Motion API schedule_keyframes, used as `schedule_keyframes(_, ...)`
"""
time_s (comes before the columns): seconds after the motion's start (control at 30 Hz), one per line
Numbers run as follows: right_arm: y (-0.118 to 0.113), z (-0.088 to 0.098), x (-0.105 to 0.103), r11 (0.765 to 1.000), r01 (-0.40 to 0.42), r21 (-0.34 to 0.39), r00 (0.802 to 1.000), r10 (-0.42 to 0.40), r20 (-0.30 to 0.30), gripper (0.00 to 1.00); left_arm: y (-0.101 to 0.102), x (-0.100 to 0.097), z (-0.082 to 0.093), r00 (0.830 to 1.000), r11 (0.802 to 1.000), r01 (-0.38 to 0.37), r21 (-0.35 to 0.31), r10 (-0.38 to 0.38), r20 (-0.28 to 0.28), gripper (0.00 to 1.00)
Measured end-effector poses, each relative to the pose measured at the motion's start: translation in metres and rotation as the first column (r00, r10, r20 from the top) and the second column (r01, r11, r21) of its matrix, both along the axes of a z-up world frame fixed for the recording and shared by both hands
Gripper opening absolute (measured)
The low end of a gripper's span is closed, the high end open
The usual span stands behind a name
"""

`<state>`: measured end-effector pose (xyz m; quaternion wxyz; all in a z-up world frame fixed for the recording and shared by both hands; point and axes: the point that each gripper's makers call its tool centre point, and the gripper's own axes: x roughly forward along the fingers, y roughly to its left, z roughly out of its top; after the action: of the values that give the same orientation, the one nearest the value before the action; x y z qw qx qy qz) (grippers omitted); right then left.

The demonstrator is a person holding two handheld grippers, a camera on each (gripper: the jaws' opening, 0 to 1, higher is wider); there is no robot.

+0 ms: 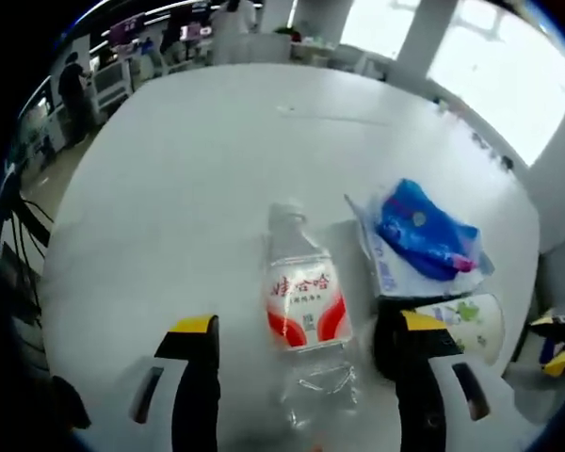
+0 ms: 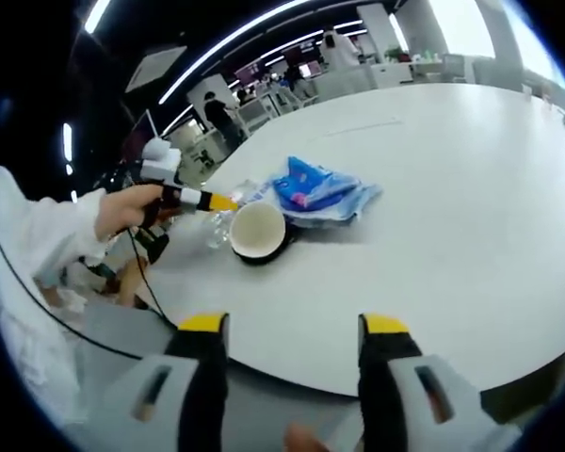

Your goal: Arrange the tabletop items into an orderly group along one side of the table until the central work area is clear of visible clutter.

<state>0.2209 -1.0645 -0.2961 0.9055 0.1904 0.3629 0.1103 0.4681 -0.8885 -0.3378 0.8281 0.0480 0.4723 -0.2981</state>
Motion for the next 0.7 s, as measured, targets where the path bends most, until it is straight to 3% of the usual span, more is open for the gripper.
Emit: schedule_keyframes(0.7, -0.003, -0.004, -0.002, 1.000, 0.024, 0.009, 1.000, -0.024, -0.010, 0.52, -0.006, 0.009, -0.018, 0.999, 0.998, -0.012, 0.063, 0.014, -0.034, 0.65)
